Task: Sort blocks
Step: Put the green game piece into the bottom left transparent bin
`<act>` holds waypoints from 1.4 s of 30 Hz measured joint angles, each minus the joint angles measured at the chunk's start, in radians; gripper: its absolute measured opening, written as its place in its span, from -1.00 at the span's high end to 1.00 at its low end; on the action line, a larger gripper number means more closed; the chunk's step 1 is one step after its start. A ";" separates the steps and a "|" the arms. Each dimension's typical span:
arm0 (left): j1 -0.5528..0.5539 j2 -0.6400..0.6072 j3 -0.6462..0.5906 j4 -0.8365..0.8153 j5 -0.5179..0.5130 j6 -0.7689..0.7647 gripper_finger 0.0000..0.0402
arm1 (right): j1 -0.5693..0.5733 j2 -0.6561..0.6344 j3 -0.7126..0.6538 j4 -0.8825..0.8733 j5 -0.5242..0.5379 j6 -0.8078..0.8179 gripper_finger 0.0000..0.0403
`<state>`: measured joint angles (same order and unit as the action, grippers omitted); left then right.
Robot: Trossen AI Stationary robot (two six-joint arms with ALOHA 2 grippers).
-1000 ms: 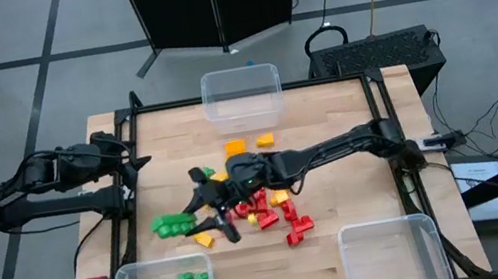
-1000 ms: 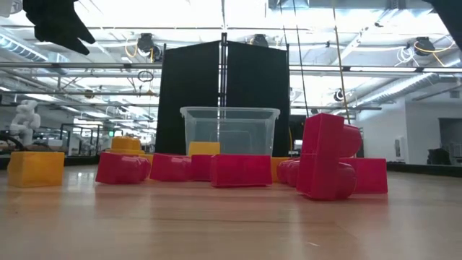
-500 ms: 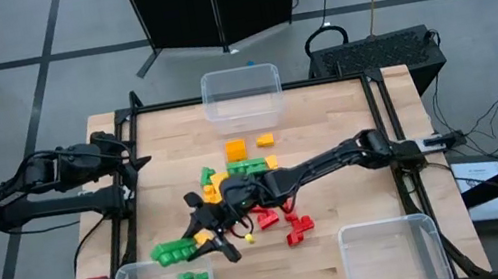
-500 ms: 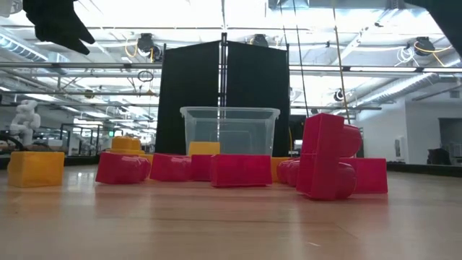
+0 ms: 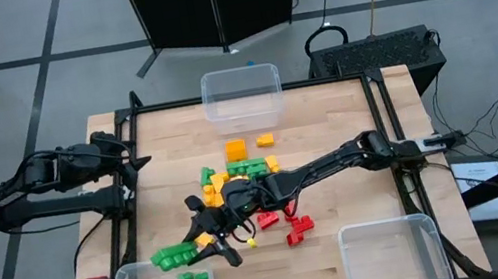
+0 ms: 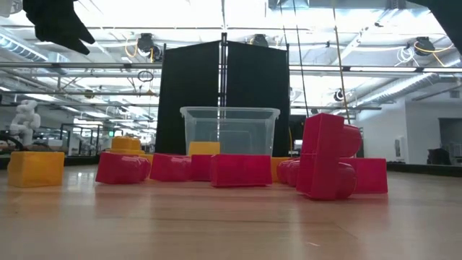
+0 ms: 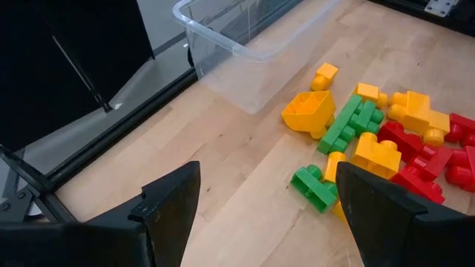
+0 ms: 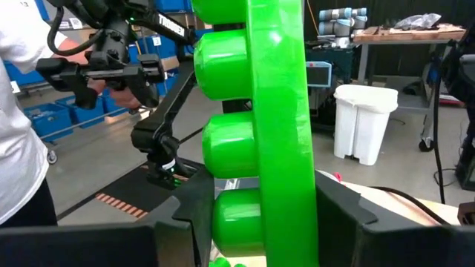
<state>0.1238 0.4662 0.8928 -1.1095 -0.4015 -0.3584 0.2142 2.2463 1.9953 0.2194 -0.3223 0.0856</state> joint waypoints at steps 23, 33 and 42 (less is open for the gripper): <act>0.000 0.000 0.000 0.001 0.000 -0.001 -0.43 | 0.007 0.030 0.000 0.036 0.010 0.030 0.26; 0.000 0.000 0.000 0.001 0.000 -0.001 -0.43 | 0.016 0.062 -0.001 0.039 0.008 0.043 0.26; 0.000 0.000 0.000 0.000 0.000 -0.001 -0.43 | 0.023 0.100 -0.001 0.067 0.006 0.071 0.26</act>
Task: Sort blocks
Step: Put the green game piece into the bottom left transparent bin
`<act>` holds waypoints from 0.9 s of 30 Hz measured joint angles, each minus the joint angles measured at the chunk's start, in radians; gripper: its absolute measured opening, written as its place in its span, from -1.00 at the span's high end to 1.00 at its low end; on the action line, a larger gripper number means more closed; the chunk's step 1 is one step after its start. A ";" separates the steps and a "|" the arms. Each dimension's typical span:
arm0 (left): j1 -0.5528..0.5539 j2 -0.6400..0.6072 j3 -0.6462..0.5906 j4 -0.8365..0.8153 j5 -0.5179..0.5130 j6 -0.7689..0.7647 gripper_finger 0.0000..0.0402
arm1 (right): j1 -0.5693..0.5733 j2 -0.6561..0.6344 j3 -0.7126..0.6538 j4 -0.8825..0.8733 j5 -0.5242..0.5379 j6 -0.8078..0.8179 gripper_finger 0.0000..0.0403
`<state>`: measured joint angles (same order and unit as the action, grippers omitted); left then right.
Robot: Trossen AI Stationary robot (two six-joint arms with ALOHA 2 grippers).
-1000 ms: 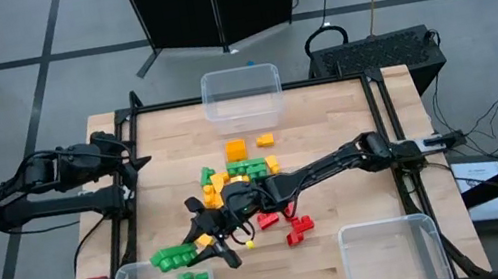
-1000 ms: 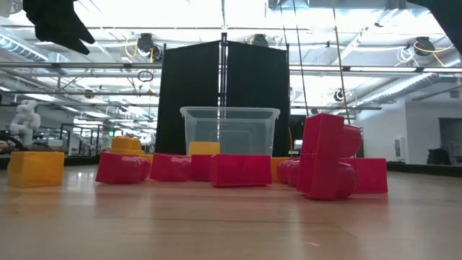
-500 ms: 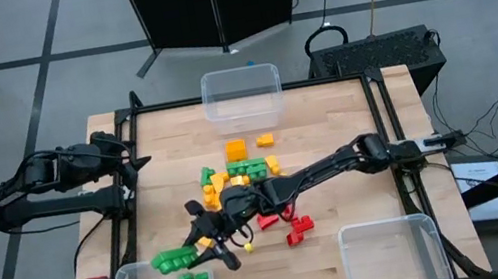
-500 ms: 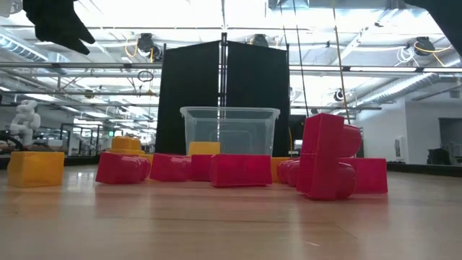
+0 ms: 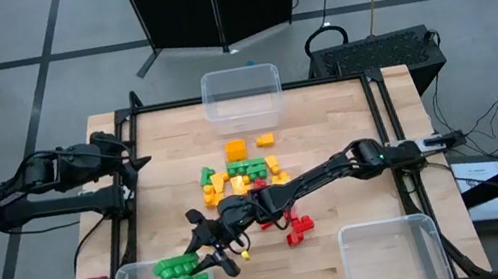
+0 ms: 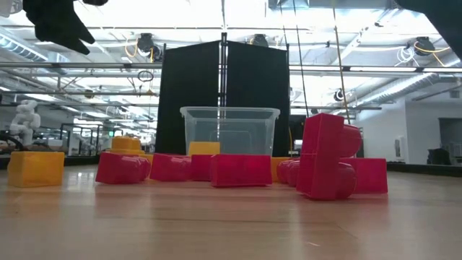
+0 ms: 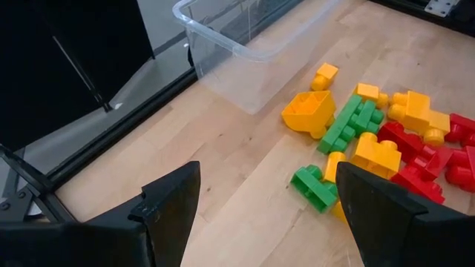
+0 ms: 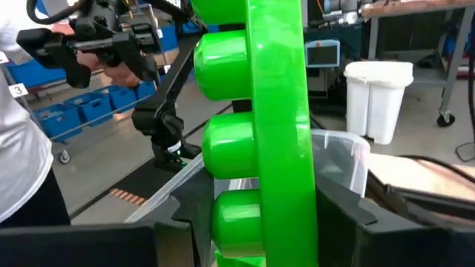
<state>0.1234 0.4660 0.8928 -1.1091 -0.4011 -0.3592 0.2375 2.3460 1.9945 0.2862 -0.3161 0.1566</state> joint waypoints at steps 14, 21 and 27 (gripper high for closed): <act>0.001 0.000 0.000 0.000 0.000 0.001 -0.43 | 0.003 0.011 0.000 -0.004 -0.002 0.008 0.26; 0.001 0.000 0.000 0.000 0.000 0.000 -0.43 | 0.006 0.011 0.000 -0.019 -0.001 -0.010 0.26; 0.001 0.000 0.000 0.000 0.000 0.000 -0.43 | 0.007 0.011 0.000 -0.006 -0.001 -0.011 0.26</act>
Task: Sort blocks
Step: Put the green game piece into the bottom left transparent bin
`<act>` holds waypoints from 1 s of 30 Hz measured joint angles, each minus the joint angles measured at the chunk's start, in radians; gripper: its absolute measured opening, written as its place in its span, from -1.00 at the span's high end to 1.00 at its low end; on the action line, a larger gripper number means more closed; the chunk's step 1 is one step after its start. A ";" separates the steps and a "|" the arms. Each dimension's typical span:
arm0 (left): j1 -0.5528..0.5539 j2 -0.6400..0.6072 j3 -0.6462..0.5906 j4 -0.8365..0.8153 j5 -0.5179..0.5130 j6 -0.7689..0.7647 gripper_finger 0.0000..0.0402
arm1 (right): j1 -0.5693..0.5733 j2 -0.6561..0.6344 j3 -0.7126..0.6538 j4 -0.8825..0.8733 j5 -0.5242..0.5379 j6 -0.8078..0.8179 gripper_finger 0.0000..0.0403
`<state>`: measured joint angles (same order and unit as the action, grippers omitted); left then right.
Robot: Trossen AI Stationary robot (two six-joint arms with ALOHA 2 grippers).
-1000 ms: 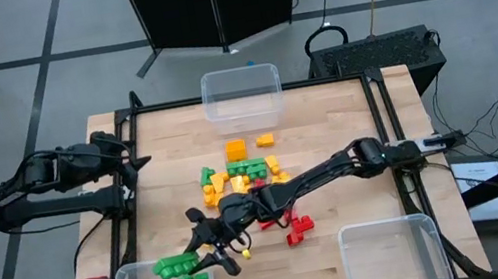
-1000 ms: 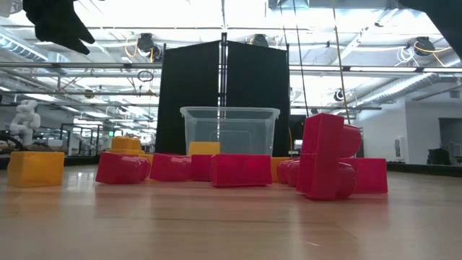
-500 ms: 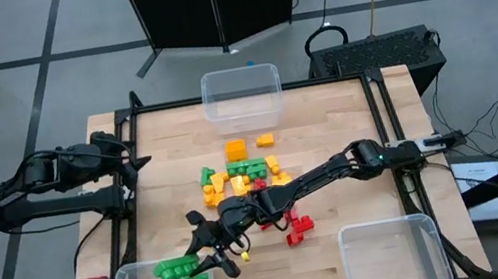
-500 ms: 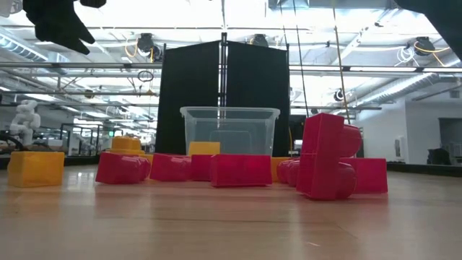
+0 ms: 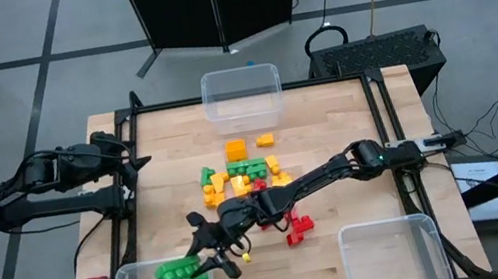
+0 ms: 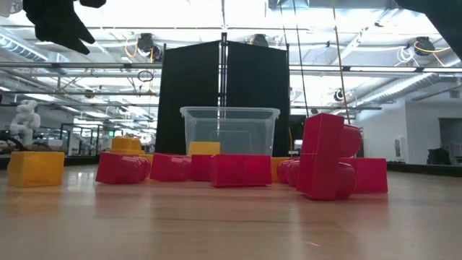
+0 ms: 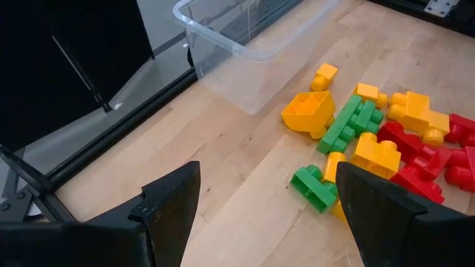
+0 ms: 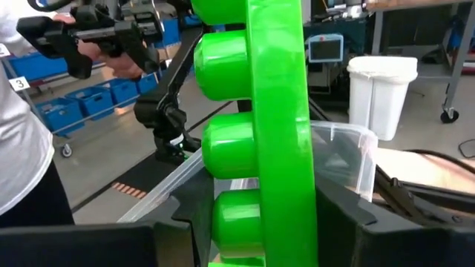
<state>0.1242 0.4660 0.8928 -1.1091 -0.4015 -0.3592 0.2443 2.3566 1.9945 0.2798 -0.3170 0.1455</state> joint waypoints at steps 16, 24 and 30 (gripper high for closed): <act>0.000 0.000 0.000 0.000 0.000 -0.025 -0.43 | -0.001 -0.002 0.022 0.145 0.001 0.001 0.26; 0.000 0.000 0.000 0.000 0.000 -0.020 -0.43 | -0.005 0.016 0.095 0.001 0.004 -0.067 0.26; 0.000 0.000 0.000 0.000 0.000 -0.019 -0.43 | -0.003 0.146 0.269 -0.034 -0.022 -0.025 0.26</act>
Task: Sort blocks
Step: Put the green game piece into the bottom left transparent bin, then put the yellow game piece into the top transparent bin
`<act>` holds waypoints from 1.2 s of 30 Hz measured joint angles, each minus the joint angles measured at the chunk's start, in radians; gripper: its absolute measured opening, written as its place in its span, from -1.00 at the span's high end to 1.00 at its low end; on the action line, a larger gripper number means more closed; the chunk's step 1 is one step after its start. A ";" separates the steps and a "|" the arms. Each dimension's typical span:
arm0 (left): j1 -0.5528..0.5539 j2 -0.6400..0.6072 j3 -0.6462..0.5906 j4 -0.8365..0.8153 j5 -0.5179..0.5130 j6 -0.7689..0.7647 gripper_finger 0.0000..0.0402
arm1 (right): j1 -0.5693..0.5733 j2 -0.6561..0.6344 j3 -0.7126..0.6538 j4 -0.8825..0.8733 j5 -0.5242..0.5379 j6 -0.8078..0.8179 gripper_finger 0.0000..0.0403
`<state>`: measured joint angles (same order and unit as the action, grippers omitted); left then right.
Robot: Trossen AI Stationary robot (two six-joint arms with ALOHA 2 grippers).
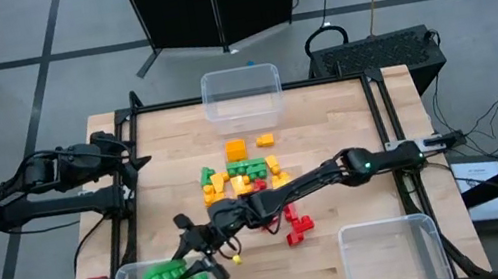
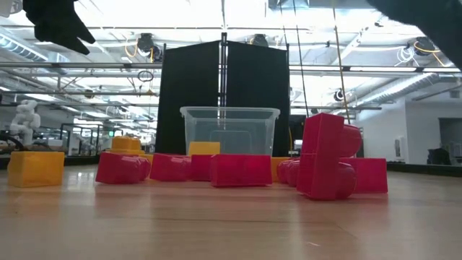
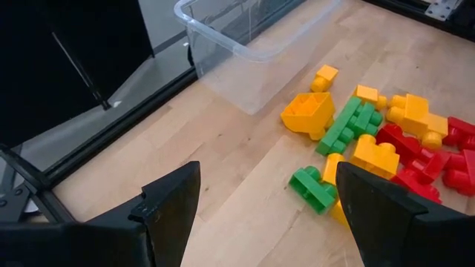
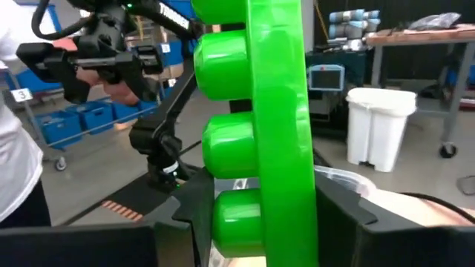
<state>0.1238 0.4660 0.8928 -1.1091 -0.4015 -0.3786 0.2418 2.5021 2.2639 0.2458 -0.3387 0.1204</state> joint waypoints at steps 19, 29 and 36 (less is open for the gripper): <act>0.000 0.000 0.000 -0.001 0.000 0.020 -0.43 | 0.010 0.056 0.085 -0.291 -0.027 -0.033 0.26; 0.000 0.000 0.000 -0.001 0.000 0.020 -0.43 | 0.009 0.056 0.085 -0.336 0.031 0.013 -0.04; 0.000 0.000 0.000 -0.001 0.000 0.020 -0.43 | 0.011 0.056 0.085 -0.341 0.027 0.008 -0.05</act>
<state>0.1241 0.4664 0.8925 -1.1099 -0.4019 -0.3588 0.2527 2.5576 2.3486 -0.0949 -0.3119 0.1280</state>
